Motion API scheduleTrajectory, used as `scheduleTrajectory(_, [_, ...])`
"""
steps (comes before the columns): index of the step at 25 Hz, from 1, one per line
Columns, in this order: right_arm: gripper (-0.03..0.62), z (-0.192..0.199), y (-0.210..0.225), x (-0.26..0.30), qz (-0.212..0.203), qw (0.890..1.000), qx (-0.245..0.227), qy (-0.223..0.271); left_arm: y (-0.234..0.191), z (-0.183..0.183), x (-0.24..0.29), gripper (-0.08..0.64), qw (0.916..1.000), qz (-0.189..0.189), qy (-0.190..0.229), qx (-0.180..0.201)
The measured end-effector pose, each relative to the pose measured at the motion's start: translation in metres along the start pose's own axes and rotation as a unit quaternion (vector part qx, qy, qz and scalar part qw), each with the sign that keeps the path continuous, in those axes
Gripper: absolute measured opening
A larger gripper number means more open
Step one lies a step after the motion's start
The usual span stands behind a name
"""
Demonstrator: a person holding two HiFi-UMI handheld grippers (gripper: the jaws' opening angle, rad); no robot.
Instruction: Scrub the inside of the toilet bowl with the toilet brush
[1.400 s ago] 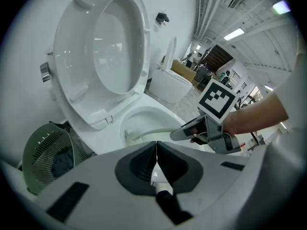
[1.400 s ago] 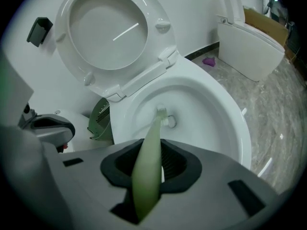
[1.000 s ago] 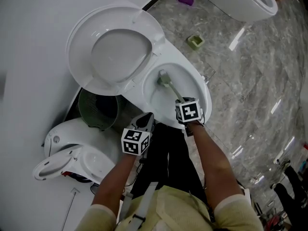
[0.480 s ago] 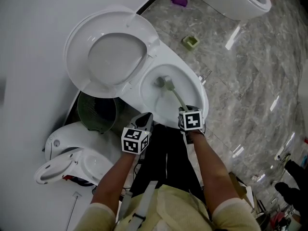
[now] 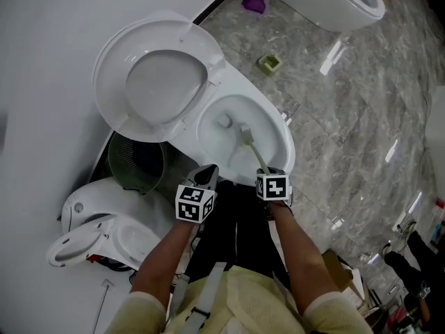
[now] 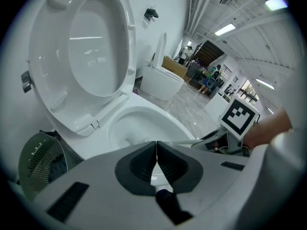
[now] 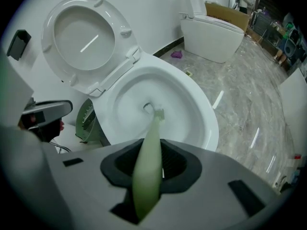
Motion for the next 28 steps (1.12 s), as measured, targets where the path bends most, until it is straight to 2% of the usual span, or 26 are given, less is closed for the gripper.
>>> scheduleTrajectory(3, [0.106, 0.007, -0.004, 0.0, 0.0, 1.0, -0.003, -0.013, 0.003, 0.0, 0.002, 0.014, 1.0, -0.001, 0.002, -0.003])
scheduleTrajectory(9, [0.106, 0.018, -0.008, 0.0, -0.02, 0.999, 0.02, -0.018, 0.005, 0.002, 0.004, 0.014, 0.9998, -0.002, 0.007, -0.017])
scheduleTrajectory(16, [0.106, 0.019, -0.03, 0.005, -0.065, 0.997, -0.029, -0.036, 0.002, 0.007, 0.0, 0.014, 0.9998, -0.004, 0.005, -0.019])
scheduleTrajectory(19, [0.106, 0.017, -0.04, 0.01, -0.069, 0.995, -0.055, -0.044, -0.003, 0.01, -0.002, 0.014, 0.9997, -0.008, 0.003, -0.023])
scheduleTrajectory(23, [0.106, 0.009, -0.045, 0.011, -0.068, 0.995, -0.064, -0.033, -0.009, 0.011, -0.004, 0.014, 0.9994, -0.014, 0.005, -0.031])
scheduleTrajectory(28, [0.106, -0.006, -0.054, 0.012, -0.086, 0.993, -0.082, -0.017, -0.014, 0.012, -0.006, 0.014, 0.9988, -0.022, 0.009, -0.042])
Point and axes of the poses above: the fingertips, and each gripper's own axes: x forward along the fingers, y to its right, z out of its underside, the point moved 10 cm from there along -x, backward along the fingers, and after that the axes turned 7 degrees about -z, right-handed, at the moved point
